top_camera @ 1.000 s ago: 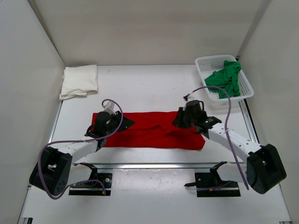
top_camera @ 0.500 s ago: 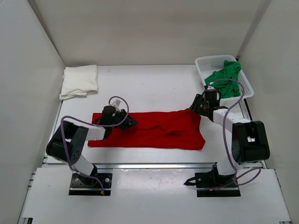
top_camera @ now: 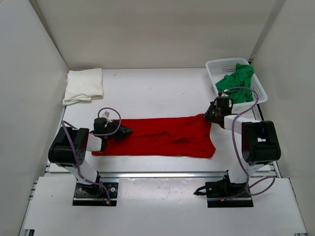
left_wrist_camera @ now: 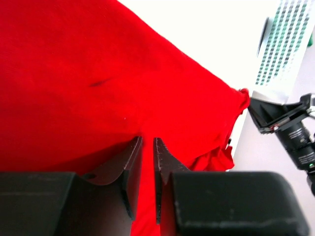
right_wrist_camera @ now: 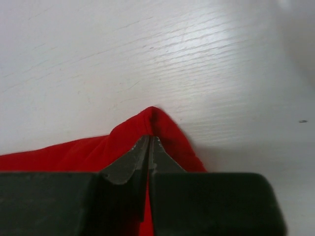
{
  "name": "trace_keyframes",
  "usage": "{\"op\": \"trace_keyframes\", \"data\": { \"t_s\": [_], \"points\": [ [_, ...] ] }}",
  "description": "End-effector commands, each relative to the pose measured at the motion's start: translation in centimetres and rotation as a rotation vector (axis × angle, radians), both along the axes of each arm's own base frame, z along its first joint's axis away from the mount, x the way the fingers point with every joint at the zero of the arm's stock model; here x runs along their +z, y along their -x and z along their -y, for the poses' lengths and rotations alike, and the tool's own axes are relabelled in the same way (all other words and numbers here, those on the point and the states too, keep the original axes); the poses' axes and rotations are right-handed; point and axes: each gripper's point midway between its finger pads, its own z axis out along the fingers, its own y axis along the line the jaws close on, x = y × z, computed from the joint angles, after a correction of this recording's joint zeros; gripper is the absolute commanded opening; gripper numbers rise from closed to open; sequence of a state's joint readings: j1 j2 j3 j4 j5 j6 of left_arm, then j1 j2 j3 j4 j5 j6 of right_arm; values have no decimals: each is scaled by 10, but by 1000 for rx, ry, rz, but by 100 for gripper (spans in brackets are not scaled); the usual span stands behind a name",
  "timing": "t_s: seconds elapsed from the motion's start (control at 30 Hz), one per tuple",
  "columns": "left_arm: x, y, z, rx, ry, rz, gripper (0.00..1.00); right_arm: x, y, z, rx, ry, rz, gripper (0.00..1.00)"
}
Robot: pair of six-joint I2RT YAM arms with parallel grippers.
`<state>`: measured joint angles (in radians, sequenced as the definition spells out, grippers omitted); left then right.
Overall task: Fold and stack the t-shirts
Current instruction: Fold the other side of the tshirt into a rectangle
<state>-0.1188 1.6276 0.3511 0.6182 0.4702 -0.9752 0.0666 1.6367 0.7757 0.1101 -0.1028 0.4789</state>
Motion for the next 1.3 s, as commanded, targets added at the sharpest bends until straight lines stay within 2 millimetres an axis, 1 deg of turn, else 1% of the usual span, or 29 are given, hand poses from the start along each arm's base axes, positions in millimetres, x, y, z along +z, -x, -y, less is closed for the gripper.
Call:
{"op": "trace_keyframes", "data": {
  "t_s": [0.0, 0.03, 0.07, 0.1, 0.17, 0.23, 0.27, 0.3, 0.37, 0.4, 0.43, 0.47, 0.5, 0.53, 0.57, 0.6, 0.63, 0.67, 0.7, 0.73, 0.77, 0.8, 0.83, 0.9, 0.97, 1.03, 1.1, 1.2, 1.27],
  "points": [
    [5, -4, -17, 60, 7, 32, 26, 21, -22, 22, -99, 42, 90, 1],
    [6, -5, -20, 72, 5, 35, 27, 17, -22, 27, -112, 50, 75, 0],
    [8, -5, -19, 72, 4, 36, 27, 25, -28, 28, -113, 52, 96, 0],
    [12, -7, -20, 72, 2, 49, 27, 24, -30, 33, -130, 82, 90, 1],
    [19, -11, -21, 79, -6, 71, 27, 25, -33, 31, -120, 81, 93, 2],
    [24, -12, -17, 73, -8, 87, 27, 30, -32, 26, -96, 77, 99, 21],
    [26, -10, -12, 55, -13, 92, 27, 31, -29, 25, -101, 75, 96, 26],
    [30, -11, -8, 38, -17, 104, 28, 35, -26, 19, -81, 72, 104, 29],
    [42, -13, 5, 6, -38, 144, 28, 47, -11, 14, -75, 64, 133, 35],
    [41, -9, 9, -18, -54, 141, 29, 49, -6, 8, -66, 56, 139, 36],
    [51, -10, 18, -40, -71, 179, 29, 55, 3, 4, -55, 57, 155, 36],
    [56, -7, 29, -63, -84, 195, 29, 58, 13, 3, -57, 50, 162, 33],
    [54, 1, 41, -102, -105, 196, 30, 62, 23, -7, -17, 47, 178, 23],
    [57, 2, 48, -125, -117, 212, 30, 62, 29, -16, 13, 48, 181, 18],
    [57, 11, 62, -169, -117, 216, 30, 63, 37, -27, 72, 36, 181, 11],
    [59, 18, 75, -210, -112, 223, 30, 58, 46, -42, 134, 31, 158, 8],
    [61, 21, 82, -234, -102, 233, 29, 55, 53, -55, 194, 44, 142, 3],
    [61, 29, 92, -269, -83, 229, 30, 53, 59, -69, 264, 45, 119, 2],
    [59, 35, 99, -298, -79, 225, 29, 42, 66, -72, 293, 48, 62, 0],
    [56, 41, 105, -320, -69, 215, 30, 41, 68, -78, 320, 60, 55, 0],
    [53, 43, 107, -323, -66, 207, 29, 33, 74, -80, 346, 77, 22, 0],
    [52, 49, 113, -349, -65, 205, 29, 21, 83, -80, 357, 83, -24, 1],
    [52, 54, 120, -373, -62, 208, 30, 20, 84, -84, 381, 76, -30, 0],
    [50, 65, 132, -422, -65, 203, 29, 6, 99, -84, 414, 96, -95, 0],
    [45, 77, 143, -478, -79, 193, 30, 2, 112, -91, 451, 127, -126, 0],
    [47, 86, 161, -532, -75, 199, 30, 1, 126, -86, 433, 165, -140, 0],
    [48, 94, 173, -561, -64, 197, 30, 3, 138, -89, 415, 171, -135, 0],
    [50, 99, 191, -583, -50, 197, 30, 4, 157, -91, 431, 171, -145, 0],
    [52, 98, 203, -586, -45, 203, 31, 3, 168, -93, 447, 157, -161, 0]
  ]
}}
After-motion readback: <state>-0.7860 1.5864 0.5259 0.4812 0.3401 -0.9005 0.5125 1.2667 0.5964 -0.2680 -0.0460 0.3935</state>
